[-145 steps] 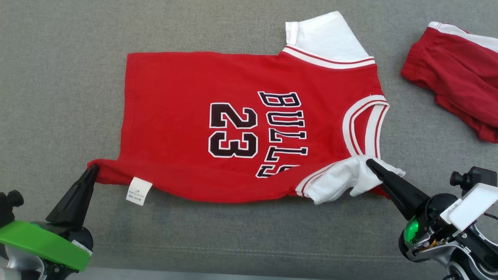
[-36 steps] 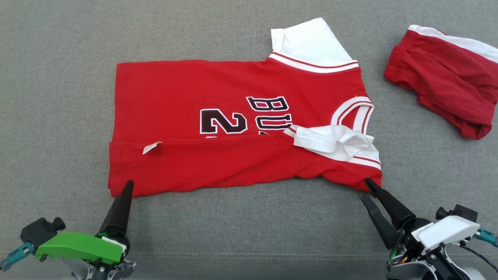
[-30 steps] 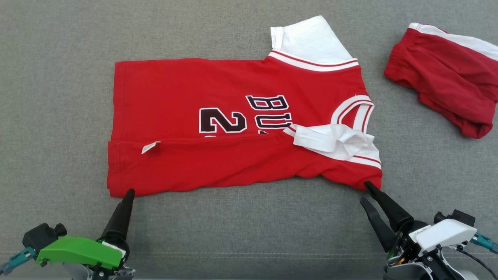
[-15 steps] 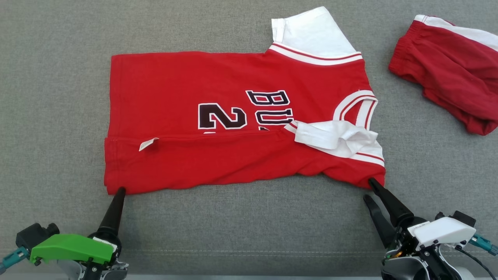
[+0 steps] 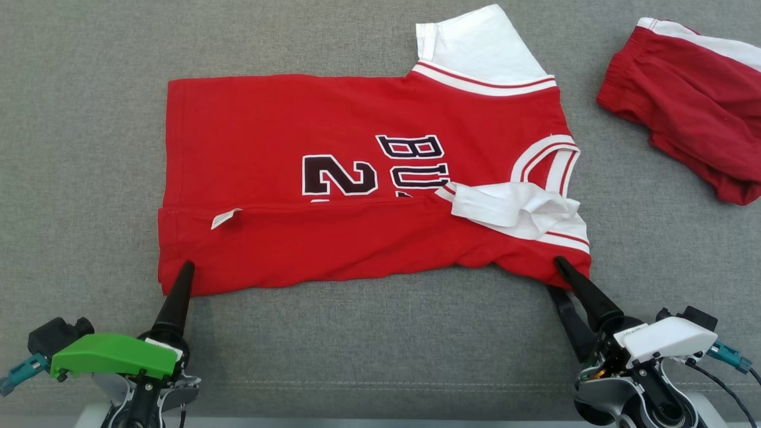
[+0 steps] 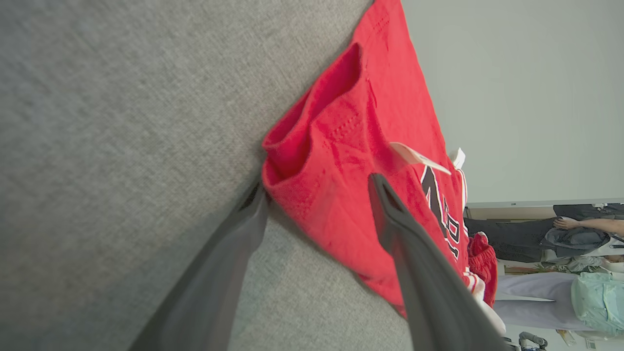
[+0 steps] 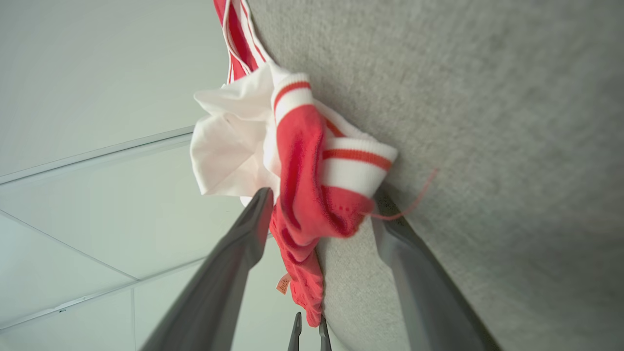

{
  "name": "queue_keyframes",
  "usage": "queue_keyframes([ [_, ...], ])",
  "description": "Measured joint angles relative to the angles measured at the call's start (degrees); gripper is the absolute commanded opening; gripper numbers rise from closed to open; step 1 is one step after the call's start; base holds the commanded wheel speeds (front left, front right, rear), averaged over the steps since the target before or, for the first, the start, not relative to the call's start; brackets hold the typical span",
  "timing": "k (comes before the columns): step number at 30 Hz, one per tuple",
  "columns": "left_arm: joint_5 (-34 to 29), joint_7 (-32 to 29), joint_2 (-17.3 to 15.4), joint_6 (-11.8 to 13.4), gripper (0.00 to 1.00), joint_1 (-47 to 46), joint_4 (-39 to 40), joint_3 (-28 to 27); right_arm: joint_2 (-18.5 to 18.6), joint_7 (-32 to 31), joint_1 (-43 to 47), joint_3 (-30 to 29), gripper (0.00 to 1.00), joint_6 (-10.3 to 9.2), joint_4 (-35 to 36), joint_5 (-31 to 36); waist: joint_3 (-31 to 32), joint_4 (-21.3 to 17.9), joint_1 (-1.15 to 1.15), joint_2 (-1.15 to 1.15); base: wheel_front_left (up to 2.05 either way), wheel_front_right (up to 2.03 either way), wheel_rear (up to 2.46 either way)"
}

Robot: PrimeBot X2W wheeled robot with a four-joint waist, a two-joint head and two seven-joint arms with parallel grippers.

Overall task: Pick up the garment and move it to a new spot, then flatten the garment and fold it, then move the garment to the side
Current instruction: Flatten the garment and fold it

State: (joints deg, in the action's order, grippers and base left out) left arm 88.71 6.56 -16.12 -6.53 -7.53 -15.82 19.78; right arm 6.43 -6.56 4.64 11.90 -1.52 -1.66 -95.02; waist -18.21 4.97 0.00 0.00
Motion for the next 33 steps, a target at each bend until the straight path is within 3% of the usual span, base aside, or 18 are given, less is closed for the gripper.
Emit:
queue_keyframes([
  [5, -0.08, 0.0, 0.47, -0.03, 1.0, -1.2, -0.58, 0.2, -0.22, 0.05, -0.88, 0.16, 1.0, 0.46, -0.89, 0.23, -0.16, -0.01, 0.0, 0.0, 0.0, 0.0, 0.0],
  [6, -0.08, 0.0, 0.58, -0.03, 0.93, -1.36, -0.69, 0.2, -0.25, 0.05, -0.97, 0.18, 1.0, 0.47, -1.04, 0.23, -0.16, -0.01, 0.0, 0.0, 0.0, 0.0, 0.0],
  [8, -0.08, 0.0, 0.77, -0.1, 0.69, -1.68, -1.0, 0.22, -0.35, 0.07, -1.1, 0.16, 1.0, 0.52, -1.35, 0.23, -0.16, -0.01, 0.0, 0.0, 0.0, 0.0, 0.0],
  [9, -0.08, 0.0, 0.82, -0.12, 0.47, -1.86, -1.2, 0.24, -0.41, 0.07, -1.22, 0.16, 0.96, 0.58, -1.53, 0.23, -0.16, 0.0, 0.0, 0.0, 0.0, 0.0, 0.0],
  [10, -0.08, -0.03, 0.85, -0.35, 0.4, -1.94, -1.37, 0.25, -0.47, 0.07, -1.31, 0.16, 0.76, 0.77, -1.66, 0.23, -0.15, 0.0, 0.0, 0.0, 0.0, 0.0, 0.0],
  [11, -0.08, -0.03, 0.86, -0.35, 0.3, -1.96, -1.59, 0.25, -0.53, 0.07, -1.46, 0.2, 0.66, 0.98, -1.92, 0.23, -0.15, 0.01, 0.0, 0.0, 0.0, 0.0, 0.0],
  [12, -0.08, -0.03, 0.88, -0.35, 0.0, -1.98, -1.81, 0.25, -0.57, 0.07, -1.66, 0.26, 0.47, 0.98, -2.19, 0.23, -0.13, 0.02, 0.0, 0.0, 0.0, 0.0, 0.0],
  [13, -0.08, -0.04, 0.9, -0.35, 0.0, -1.99, -1.99, 0.26, -0.57, 0.07, -1.8, 0.33, 0.4, 0.99, -2.44, 0.23, -0.12, 0.02, 0.0, 0.0, 0.0, 0.0, 0.0],
  [16, -0.07, -0.07, 1.15, -0.35, 0.0, -2.01, -2.45, 0.43, -0.58, 0.05, -1.83, 0.43, 0.05, 1.0, -3.11, 0.22, 0.01, 0.04, 0.0, 0.0, 0.0, 0.0, 0.0],
  [17, -0.07, -0.05, 1.16, -0.35, 0.0, -2.02, -2.49, 0.4, -0.58, 0.05, -1.83, 0.43, 0.0, 1.01, -3.16, 0.22, 0.03, 0.04, 0.0, 0.0, 0.0, 0.0, 0.0],
  [33, -0.07, 0.02, 0.83, -0.52, 0.0, -3.13, -3.49, -0.69, 2.64, -1.13, -4.45, 0.04, 0.0, 1.62, -4.26, 1.38, 0.66, 0.16, 0.0, 0.0, 0.0, 0.0, 0.0],
])
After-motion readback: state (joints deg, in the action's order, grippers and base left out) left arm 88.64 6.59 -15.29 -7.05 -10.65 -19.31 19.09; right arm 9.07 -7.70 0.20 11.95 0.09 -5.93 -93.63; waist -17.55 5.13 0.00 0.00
